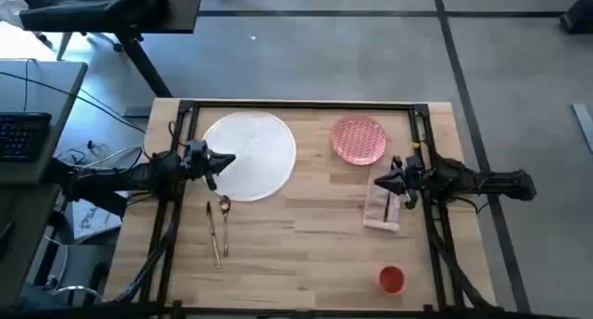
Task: Set table place
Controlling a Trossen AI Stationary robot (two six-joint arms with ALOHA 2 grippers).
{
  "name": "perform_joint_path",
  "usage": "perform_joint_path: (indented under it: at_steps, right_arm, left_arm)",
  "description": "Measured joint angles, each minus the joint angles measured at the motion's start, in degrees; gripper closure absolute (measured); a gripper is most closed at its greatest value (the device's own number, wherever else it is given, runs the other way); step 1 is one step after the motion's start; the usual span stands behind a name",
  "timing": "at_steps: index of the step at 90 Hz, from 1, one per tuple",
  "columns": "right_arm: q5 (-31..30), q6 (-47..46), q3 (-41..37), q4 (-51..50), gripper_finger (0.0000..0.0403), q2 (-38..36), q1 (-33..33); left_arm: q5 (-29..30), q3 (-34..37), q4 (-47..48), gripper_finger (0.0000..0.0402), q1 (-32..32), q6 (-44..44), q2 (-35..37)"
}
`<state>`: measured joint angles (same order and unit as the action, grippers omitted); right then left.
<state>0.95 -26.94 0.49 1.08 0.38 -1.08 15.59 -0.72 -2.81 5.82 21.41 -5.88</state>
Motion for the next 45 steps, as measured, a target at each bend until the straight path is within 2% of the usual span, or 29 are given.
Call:
perform_joint_path:
  at_steps: [29, 37, 45]
  right_arm:
    - [-9.7, 1.4, 0.0, 1.4, 0.0402, 0.0, 2.3]
    - [-14.1, -7.8, 0.0, 5.7, 0.0402, 0.0, 2.3]
    - [-21.1, -18.1, 0.0, 9.0, 0.0402, 0.0, 2.3]
  left_arm:
    - [0.0, 0.0, 0.0, 0.0401, 0.0, 0.0, 0.0]
    - [0.0, 0.0, 0.0, 0.0401, 0.0, 0.0, 0.0]
    - [0.0, 0.0, 0.0, 0.0401, 0.0, 0.0, 0.0]
